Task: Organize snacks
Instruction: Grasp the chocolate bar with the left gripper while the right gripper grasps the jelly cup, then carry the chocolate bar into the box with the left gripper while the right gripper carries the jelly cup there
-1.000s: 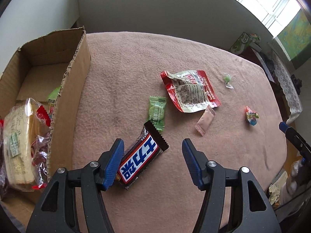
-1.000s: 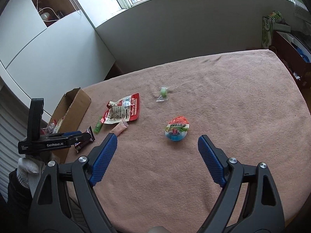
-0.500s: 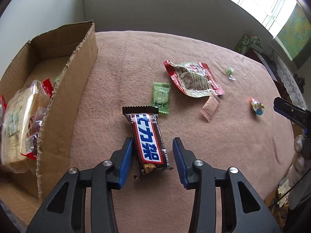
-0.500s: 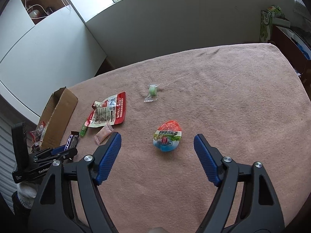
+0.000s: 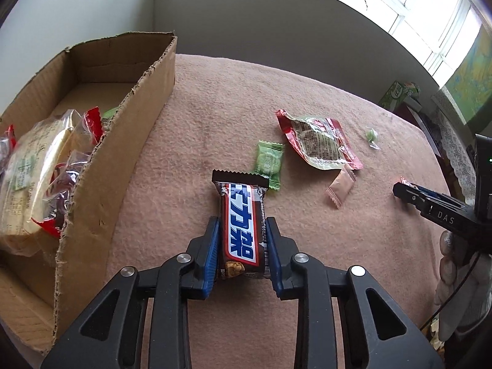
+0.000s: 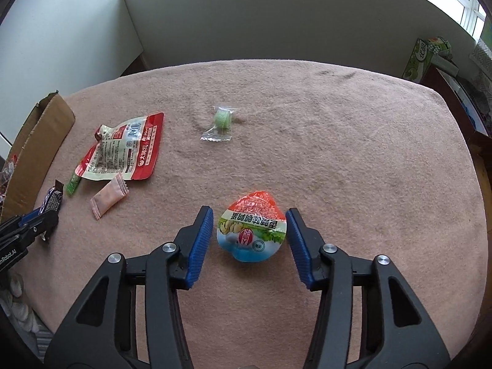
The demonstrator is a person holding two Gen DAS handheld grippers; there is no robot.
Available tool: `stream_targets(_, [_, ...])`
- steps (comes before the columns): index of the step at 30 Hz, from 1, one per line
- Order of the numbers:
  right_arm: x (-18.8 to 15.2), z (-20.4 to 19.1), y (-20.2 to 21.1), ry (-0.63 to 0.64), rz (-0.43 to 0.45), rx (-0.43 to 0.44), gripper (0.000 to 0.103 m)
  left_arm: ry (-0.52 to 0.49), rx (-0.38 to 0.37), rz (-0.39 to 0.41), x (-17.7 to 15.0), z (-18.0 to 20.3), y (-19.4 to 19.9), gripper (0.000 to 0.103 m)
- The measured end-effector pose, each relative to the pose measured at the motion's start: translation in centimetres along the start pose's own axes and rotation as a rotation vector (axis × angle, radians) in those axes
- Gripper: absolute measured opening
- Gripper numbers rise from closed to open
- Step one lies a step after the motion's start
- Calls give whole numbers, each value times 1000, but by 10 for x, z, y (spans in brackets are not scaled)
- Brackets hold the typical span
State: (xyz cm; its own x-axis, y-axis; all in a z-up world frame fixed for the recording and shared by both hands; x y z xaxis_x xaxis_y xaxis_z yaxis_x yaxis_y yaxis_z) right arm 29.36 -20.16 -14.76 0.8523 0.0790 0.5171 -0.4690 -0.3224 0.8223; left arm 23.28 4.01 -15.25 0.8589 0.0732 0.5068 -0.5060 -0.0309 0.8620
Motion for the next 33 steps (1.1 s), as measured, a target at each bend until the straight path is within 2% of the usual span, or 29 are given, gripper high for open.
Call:
stream_targets(12, [-15,6,23,-5,28,16,41,4,-8,20,-5,-4,7,27])
stream_targets(17, [-15,-6,39,8,58,36,41,7,-13,28,-8,-8,13,27])
stream_targets(25, [-1,-63,61,106,113,85,41,11,-36,100,-2,-17,47,27])
stream_targets(33, [23,-134,70,205,147,172,41,42,-35,177,17,-48,80,27])
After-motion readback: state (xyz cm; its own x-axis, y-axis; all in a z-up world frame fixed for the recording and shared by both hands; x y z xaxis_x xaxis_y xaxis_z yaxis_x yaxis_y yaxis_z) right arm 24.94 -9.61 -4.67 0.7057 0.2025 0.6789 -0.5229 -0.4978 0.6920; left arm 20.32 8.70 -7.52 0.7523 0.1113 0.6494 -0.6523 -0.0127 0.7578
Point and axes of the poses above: each gripper's, at about its wrist camera, not at the fingertips, and y roughly against the way its jaws point, z to its right, x to its top, the point moved 4 cm from there along -y, roughly the way its jaws point, and after that the axes turned 14 degrees about x, right-handed, at the moved point
